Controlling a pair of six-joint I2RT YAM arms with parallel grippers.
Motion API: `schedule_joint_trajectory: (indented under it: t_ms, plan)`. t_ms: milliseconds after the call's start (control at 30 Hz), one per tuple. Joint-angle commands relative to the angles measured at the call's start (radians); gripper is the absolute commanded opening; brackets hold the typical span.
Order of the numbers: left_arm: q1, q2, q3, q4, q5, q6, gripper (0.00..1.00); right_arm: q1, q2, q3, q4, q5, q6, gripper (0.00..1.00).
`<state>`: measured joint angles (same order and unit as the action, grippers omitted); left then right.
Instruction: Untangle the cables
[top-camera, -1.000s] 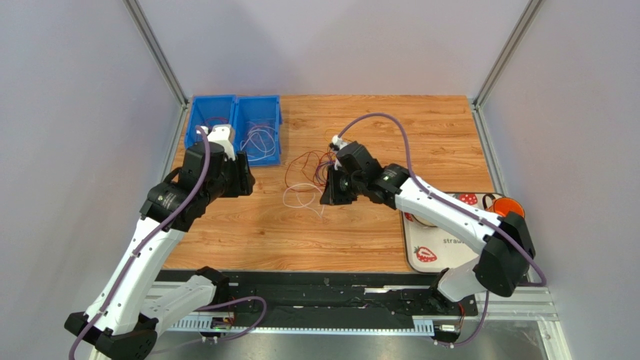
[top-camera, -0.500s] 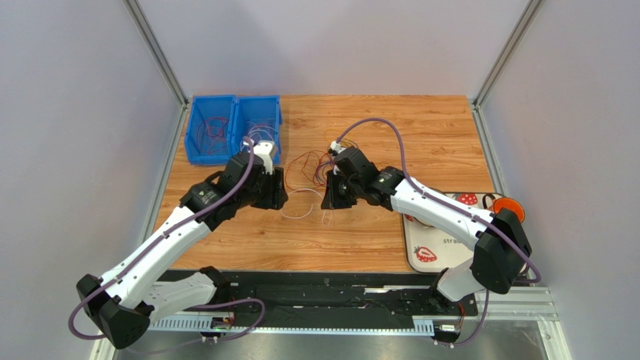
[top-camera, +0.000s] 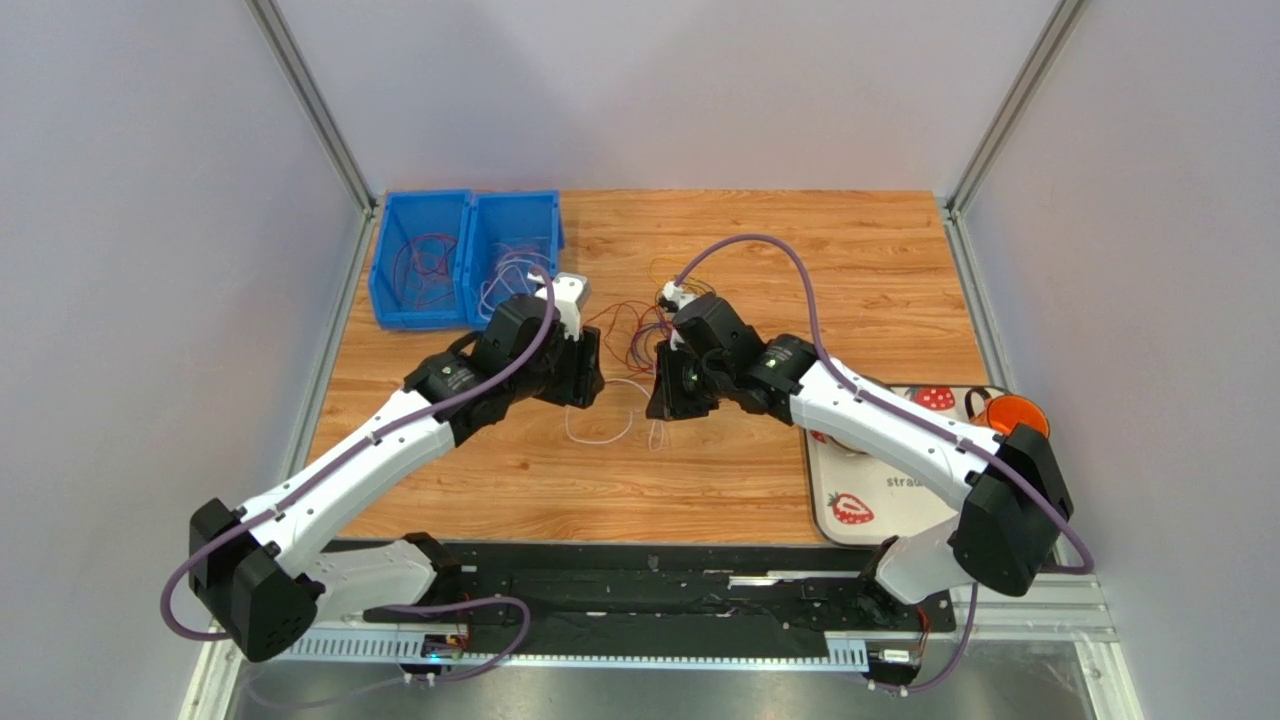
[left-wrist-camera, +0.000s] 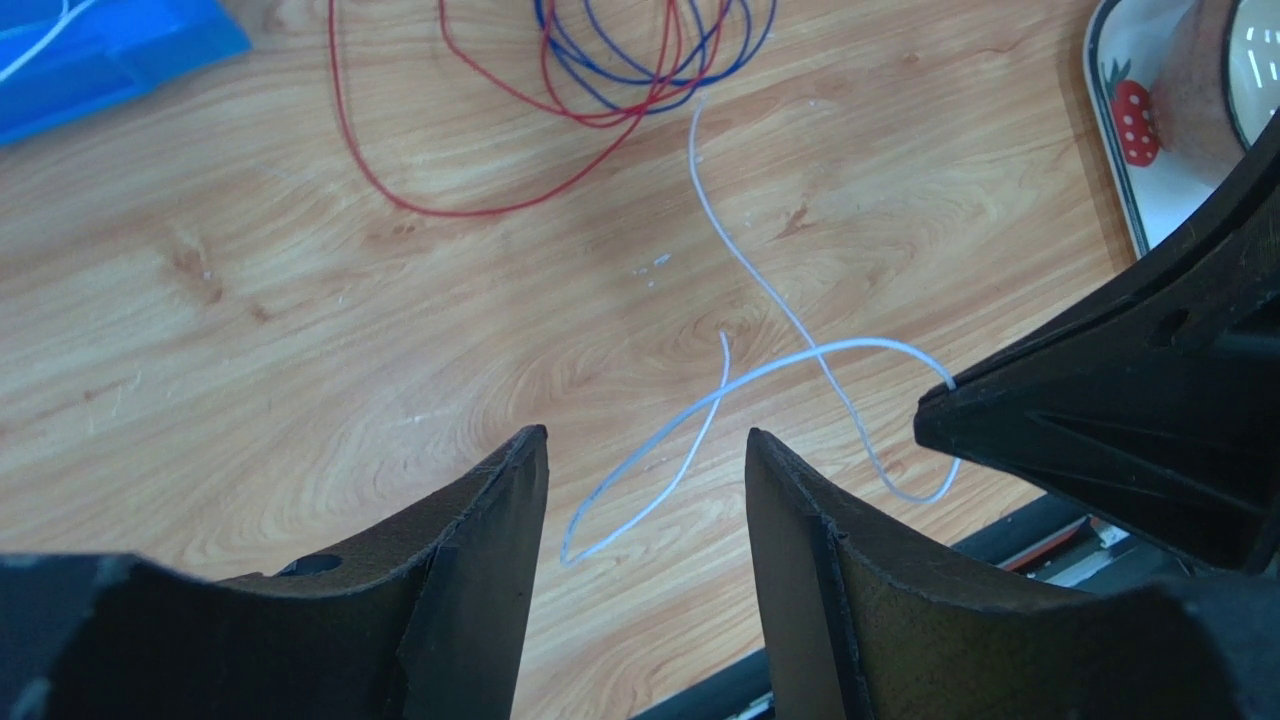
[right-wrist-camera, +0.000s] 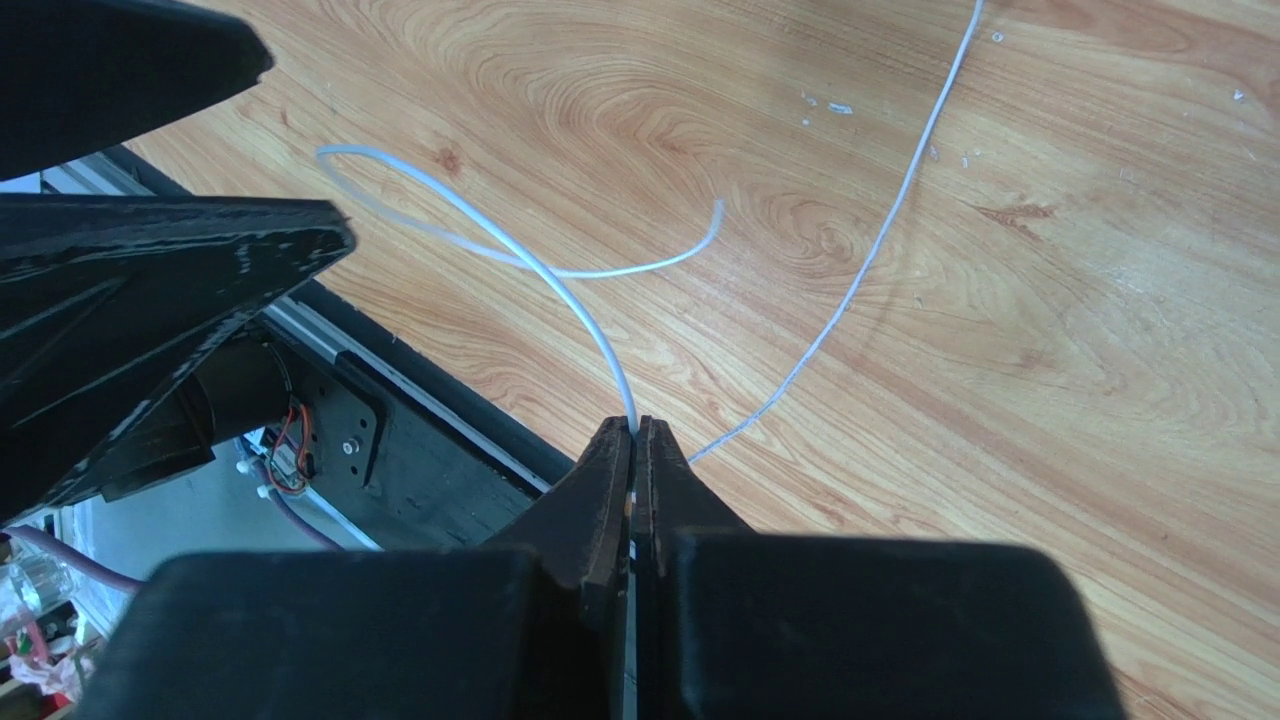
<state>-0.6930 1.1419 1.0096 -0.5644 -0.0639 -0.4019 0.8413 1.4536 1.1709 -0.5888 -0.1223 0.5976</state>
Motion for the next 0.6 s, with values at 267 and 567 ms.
schedule_joint_trajectory:
  t_ms: [267, 567]
  plan:
    - [-0.007, 0.082, 0.023, 0.190, 0.182, 0.124, 0.56, 0.007, -0.085, 0.039, -0.031, 0.015, -0.042, 0.00]
    - [-0.008, 0.101, 0.024, 0.204, 0.220, 0.135, 0.40, 0.007, -0.117, 0.046, -0.054, 0.032, -0.053, 0.00]
